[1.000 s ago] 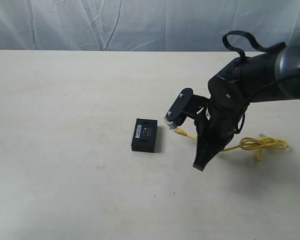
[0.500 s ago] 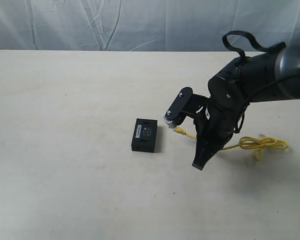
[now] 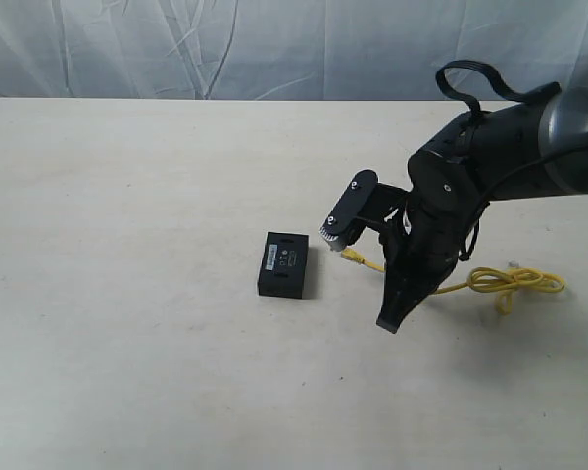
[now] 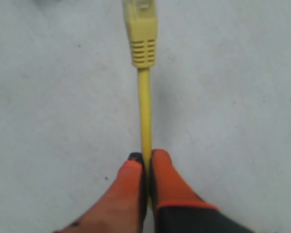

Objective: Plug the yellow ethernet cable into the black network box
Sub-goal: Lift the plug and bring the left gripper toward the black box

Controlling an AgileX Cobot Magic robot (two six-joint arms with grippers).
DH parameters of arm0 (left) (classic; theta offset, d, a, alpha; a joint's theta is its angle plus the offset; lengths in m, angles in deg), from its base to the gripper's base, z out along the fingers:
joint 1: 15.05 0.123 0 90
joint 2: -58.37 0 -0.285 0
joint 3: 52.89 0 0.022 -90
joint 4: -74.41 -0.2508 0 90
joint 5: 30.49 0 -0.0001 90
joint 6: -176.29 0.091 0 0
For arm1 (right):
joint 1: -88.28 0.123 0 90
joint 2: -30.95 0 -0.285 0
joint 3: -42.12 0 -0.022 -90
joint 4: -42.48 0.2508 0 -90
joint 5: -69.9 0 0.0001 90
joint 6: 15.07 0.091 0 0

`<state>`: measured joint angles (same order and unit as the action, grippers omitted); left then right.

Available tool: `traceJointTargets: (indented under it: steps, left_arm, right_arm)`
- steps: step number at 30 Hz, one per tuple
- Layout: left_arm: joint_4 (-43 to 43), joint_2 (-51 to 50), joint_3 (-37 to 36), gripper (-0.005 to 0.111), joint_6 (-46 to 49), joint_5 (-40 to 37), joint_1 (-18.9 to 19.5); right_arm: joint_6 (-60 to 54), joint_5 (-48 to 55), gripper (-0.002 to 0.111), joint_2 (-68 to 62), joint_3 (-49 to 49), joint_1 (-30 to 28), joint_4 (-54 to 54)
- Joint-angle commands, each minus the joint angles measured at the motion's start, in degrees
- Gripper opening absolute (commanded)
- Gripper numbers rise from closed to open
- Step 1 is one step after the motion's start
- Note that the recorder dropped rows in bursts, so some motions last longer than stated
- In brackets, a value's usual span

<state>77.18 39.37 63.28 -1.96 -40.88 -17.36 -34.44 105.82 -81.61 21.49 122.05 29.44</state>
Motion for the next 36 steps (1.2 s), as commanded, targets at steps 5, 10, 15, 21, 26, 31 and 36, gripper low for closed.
traceJointTargets:
  steps: [5, 10, 15, 21, 26, 31, 36]
  left_arm:
    - [-2.39, -23.6, 15.13, 0.0, -0.12, -14.98, 0.12]
    - [-1.25, -46.25, 24.04, 0.0, 1.42, -22.59, -0.09]
    - [4.94, -63.24, 33.84, 0.0, 6.79, -24.34, -0.09]
    - [11.43, -77.3, 41.11, 0.0, 12.21, -27.06, -5.37]
    - [11.36, -83.65, 44.67, 0.0, 12.21, -26.86, -9.29]
    - [12.96, -87.89, 45.71, 0.0, 12.21, -24.1, -12.9]
    - [15.32, -89.45, 45.71, 0.0, 12.32, -20.34, -15.8]
  right_arm:
    - [0.83, -0.65, -0.001, 0.08, 0.35, -0.39, -4.43]
    - [4.42, -3.79, -0.001, 0.02, 0.35, -0.39, -7.49]
    - [4.42, -5.06, -0.001, 0.02, 0.35, -0.39, -8.34]
    - [4.42, -6.1, -0.001, -0.07, 0.35, 1.7, -9.46]
    - [4.42, -4.79, -0.001, -0.07, 0.35, 1.69, -11.37]
    - [4.42, -5.26, -0.001, -0.07, 0.35, 1.69, -10.4]
    - [4.42, -6.86, -0.001, -0.07, 0.35, 1.69, -9.06]
